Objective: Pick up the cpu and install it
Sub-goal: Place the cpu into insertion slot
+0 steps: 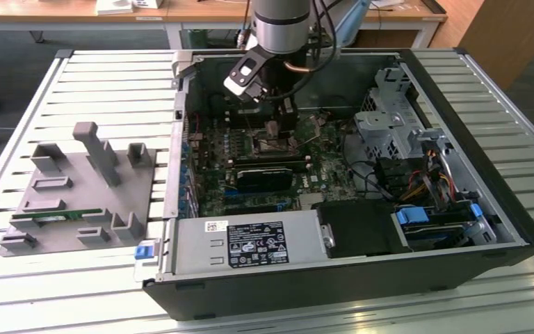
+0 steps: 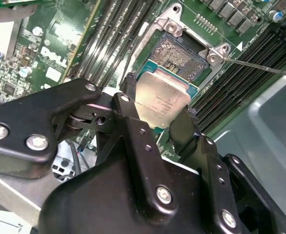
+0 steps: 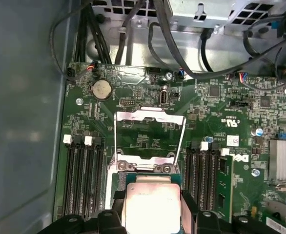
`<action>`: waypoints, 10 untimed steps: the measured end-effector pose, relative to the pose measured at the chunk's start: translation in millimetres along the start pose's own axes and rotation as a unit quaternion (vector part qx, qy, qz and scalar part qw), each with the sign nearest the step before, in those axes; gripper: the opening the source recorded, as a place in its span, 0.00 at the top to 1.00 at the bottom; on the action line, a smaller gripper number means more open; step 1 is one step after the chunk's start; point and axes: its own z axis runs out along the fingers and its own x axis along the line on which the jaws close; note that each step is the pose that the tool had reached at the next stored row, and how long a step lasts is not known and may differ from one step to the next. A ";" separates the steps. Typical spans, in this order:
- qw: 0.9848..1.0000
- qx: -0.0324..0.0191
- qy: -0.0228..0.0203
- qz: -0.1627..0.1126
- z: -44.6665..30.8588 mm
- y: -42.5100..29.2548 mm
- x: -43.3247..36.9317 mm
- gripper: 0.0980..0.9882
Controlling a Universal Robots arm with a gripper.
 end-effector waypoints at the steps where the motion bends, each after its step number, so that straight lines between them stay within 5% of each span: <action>1: 1.000 0.000 0.000 0.001 1.3 0.0 1.1 0.52; 10: 1.000 -0.002 0.000 0.001 10.5 -5.5 4.9 0.52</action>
